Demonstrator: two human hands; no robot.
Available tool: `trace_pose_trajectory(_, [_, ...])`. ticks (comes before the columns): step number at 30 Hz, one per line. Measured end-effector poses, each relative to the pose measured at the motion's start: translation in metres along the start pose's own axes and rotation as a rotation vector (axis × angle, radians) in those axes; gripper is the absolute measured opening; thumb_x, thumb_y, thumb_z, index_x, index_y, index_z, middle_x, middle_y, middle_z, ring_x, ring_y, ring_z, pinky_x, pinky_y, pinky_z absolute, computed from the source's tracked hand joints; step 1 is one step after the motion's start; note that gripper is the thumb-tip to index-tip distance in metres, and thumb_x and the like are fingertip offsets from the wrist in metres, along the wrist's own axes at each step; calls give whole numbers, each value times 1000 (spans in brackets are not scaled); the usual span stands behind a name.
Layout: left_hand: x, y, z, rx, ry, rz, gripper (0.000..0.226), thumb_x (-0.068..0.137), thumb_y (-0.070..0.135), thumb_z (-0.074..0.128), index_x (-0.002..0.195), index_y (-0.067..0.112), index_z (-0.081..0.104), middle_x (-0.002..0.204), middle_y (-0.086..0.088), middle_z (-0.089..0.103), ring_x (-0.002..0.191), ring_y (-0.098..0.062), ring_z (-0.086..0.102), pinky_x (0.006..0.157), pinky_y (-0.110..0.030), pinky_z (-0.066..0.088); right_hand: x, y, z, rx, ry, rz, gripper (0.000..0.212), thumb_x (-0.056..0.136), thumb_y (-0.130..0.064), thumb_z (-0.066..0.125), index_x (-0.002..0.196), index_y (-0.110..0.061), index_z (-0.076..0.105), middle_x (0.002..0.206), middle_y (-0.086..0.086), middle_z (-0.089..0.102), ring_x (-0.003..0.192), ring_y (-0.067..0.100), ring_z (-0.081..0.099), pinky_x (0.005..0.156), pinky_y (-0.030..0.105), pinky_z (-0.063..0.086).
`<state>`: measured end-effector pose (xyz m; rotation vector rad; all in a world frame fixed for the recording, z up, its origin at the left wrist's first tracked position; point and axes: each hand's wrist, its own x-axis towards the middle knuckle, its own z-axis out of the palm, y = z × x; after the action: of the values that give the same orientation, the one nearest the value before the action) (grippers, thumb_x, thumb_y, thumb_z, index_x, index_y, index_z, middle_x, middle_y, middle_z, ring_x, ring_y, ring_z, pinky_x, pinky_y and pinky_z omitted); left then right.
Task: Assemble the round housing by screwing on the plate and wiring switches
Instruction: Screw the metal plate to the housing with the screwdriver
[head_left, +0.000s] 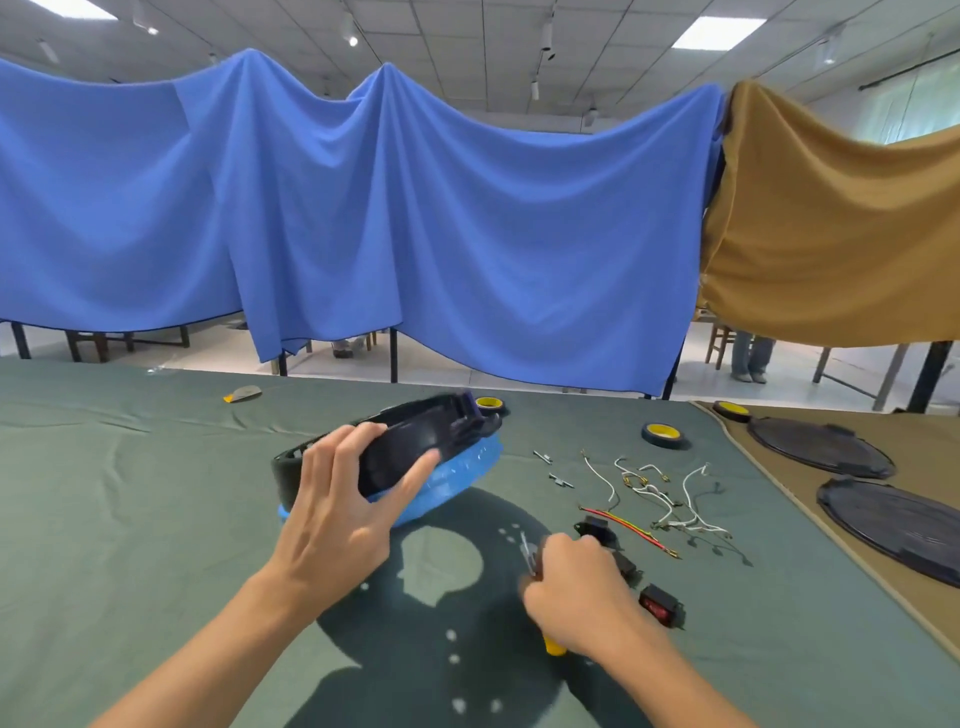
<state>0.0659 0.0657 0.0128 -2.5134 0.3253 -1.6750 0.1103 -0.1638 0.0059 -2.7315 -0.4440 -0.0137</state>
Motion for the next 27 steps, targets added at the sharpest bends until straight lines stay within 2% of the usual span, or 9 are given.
trace_pose_trajectory(3, [-13,0,7,-32,-41,62,46,108,22,27,123,23,70,125,-14,40,114,-40,43,101,-45,39,-4,-5,10,-169,-5,-81,16,90,-29,45,94,-14,49,104,13,57,103,37,56,73,37,41])
trace_pose_trajectory(9, [-25,-3,20,-85,-50,259,39,103,15,37,124,22,70,123,-12,42,112,-33,46,99,-42,42,1,-6,4,-215,-91,-60,14,92,-29,43,88,-15,41,104,11,53,101,35,54,70,37,37])
trace_pose_trajectory(11, [-30,-8,23,-74,-64,319,39,90,14,53,124,23,70,123,-14,43,111,-33,47,97,-42,43,4,-4,1,-212,-102,-48,17,93,-28,41,83,-15,38,93,8,48,91,32,52,67,36,36])
trace_pose_trajectory(13, [-36,-14,26,-57,-93,362,39,85,29,69,125,26,70,125,-14,43,113,-33,47,97,-42,42,5,-2,-1,-181,-124,-34,25,94,-29,41,74,-17,33,80,2,38,77,26,45,60,34,34])
trace_pose_trajectory(15, [-41,-17,28,-62,-117,372,44,88,51,68,125,28,69,127,-13,43,115,-31,46,99,-42,42,6,1,-1,-179,-127,-25,29,93,-29,41,69,-19,29,75,2,34,76,28,43,61,35,33])
trace_pose_trajectory(17, [-45,-19,28,-69,-133,379,49,89,60,62,127,30,68,128,-13,43,116,-30,46,100,-42,41,8,3,0,-179,-116,-9,30,91,-30,41,67,-18,28,73,3,33,78,30,42,63,35,33])
trace_pose_trajectory(20, [-46,-20,27,-78,-149,388,50,89,63,60,127,31,68,128,-12,43,116,-29,45,101,-42,41,11,3,-3,-154,-101,22,27,92,-34,42,70,-19,36,80,5,42,83,32,46,68,36,39])
trace_pose_trajectory(23, [-46,-19,26,-85,-168,402,48,88,59,63,125,30,69,127,-12,43,116,-29,46,99,-42,42,18,0,-7,-26,2,30,22,95,-34,41,89,-19,56,96,8,62,93,30,57,79,40,51])
trace_pose_trajectory(27, [-46,-18,22,-155,-193,398,37,95,46,56,123,29,71,125,-11,45,111,-29,48,95,-41,44,29,-12,-5,176,50,-2,25,96,-32,43,100,-16,62,100,9,66,97,27,60,84,39,51])
